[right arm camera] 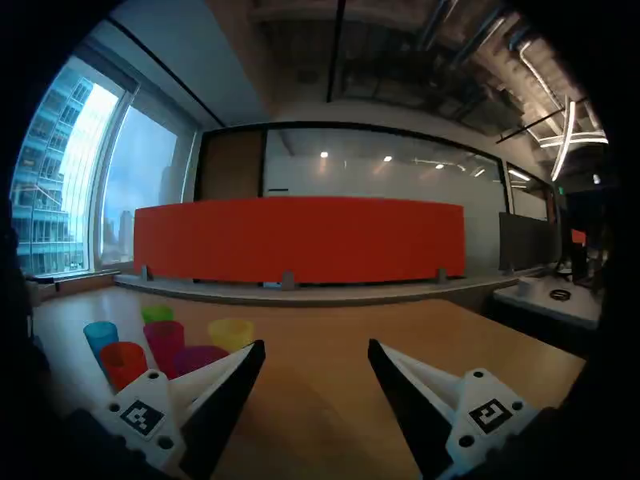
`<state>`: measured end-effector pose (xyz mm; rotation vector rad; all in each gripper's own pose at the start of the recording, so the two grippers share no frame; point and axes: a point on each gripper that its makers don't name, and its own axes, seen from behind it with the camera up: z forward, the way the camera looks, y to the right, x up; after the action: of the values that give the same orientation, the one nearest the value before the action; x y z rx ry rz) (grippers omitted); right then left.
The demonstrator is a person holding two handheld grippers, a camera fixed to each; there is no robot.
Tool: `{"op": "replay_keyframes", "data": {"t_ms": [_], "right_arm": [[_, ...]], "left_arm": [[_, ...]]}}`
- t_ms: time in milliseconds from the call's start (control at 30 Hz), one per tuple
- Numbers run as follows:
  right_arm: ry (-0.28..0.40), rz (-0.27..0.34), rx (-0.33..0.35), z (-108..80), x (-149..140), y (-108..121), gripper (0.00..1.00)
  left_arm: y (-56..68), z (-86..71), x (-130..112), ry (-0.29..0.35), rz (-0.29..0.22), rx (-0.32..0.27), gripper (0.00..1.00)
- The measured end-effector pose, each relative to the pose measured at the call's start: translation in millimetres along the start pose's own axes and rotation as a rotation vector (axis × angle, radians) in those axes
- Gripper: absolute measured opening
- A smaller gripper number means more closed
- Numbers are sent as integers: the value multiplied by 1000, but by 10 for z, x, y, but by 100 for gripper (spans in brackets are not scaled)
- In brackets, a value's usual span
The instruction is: Pour water
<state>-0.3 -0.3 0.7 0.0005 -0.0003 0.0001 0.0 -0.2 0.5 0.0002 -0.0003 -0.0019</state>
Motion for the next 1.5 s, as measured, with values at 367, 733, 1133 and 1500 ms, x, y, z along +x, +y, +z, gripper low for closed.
{"op": "replay_keyframes", "data": {"t_ms": [367,733,1133,1500], "right_arm": [[11,0,28,53,286,-66,100],[-14,5,64,117,777,-131,100],[-18,18,92,250,1372,-157,100],[-49,3,79,362,1678,-74,100]], "left_arm": [[-7,44,304,10,-30,-3,89],[15,126,757,7,-11,-9,89],[44,226,1269,-8,-24,-23,89],[-21,337,1755,-12,-34,-31,89]]}}
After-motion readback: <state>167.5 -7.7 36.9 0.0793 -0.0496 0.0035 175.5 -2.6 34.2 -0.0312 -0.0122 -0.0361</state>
